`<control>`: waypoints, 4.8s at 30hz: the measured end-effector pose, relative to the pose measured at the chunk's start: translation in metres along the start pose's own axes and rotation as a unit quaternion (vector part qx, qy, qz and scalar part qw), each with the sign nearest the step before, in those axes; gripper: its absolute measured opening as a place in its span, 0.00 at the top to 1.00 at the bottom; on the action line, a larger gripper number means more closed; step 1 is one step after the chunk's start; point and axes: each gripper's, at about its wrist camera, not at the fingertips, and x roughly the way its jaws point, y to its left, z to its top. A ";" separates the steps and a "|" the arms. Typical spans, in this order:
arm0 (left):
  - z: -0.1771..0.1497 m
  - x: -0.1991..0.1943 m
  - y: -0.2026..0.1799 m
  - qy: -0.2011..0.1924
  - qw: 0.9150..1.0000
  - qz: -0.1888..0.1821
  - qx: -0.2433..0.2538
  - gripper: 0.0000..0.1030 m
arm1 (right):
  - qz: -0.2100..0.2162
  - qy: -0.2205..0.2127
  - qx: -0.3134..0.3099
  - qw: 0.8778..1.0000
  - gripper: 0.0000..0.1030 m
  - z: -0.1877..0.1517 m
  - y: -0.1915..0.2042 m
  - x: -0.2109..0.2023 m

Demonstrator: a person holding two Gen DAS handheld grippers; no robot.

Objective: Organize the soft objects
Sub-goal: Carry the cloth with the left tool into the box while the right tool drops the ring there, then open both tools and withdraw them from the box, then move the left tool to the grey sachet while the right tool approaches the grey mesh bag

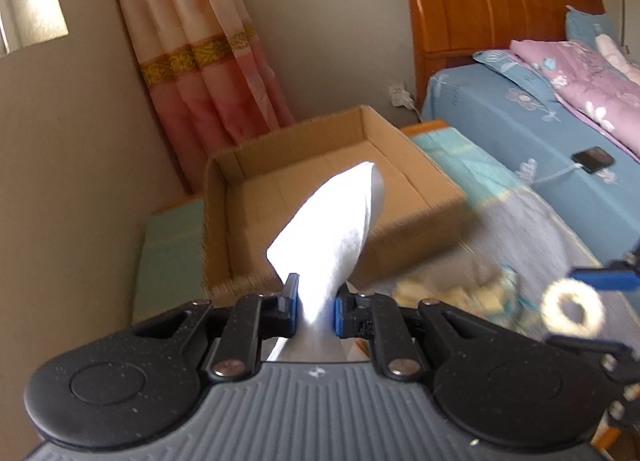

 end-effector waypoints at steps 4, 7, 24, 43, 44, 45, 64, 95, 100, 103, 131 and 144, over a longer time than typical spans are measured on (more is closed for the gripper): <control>0.027 0.032 0.014 0.008 1.000 0.010 -0.002 0.86 | -0.005 -0.004 -0.007 1.000 0.55 0.015 -0.008 0.009; 0.046 0.060 0.025 0.015 1.000 0.019 -0.003 0.86 | -0.009 -0.008 -0.013 1.000 0.55 0.026 -0.014 0.017; 0.054 0.078 0.064 -0.014 0.999 0.019 -0.047 0.06 | -0.029 0.000 -0.012 1.000 0.55 0.059 -0.037 0.056; -0.033 -0.012 0.074 -0.018 0.991 0.018 -0.130 0.02 | -0.027 0.012 0.009 1.000 0.55 0.155 -0.062 0.159; -0.034 -0.012 0.075 -0.017 0.991 0.019 -0.131 0.02 | -0.030 0.015 0.009 0.999 0.55 0.160 -0.062 0.167; -0.037 -0.013 0.075 -0.017 0.991 0.019 -0.130 0.02 | -0.034 0.019 0.010 0.999 0.55 0.164 -0.063 0.175; -0.049 -0.026 0.061 -0.037 0.991 0.036 -0.126 0.02 | -0.044 0.011 0.074 0.996 0.00 0.152 -0.068 0.137; -0.094 0.021 0.025 0.046 0.992 -0.018 -0.115 0.02 | -0.078 0.110 0.146 0.980 0.00 -0.027 -0.041 0.075; -0.087 0.034 0.018 0.052 0.993 -0.031 -0.103 0.02 | -0.078 0.119 0.134 0.981 0.00 -0.033 -0.035 0.079; -0.080 0.043 0.014 0.052 0.993 -0.038 -0.098 0.02 | -0.083 0.119 0.121 0.982 0.00 -0.033 -0.031 0.081; -0.106 0.043 0.018 0.102 0.993 -0.010 -0.055 0.01 | -0.066 0.078 0.108 0.989 0.00 -0.027 -0.036 0.064; -0.106 0.051 0.020 0.103 0.991 -0.009 -0.080 0.01 | -0.013 0.070 0.135 0.988 0.00 0.020 -0.057 0.128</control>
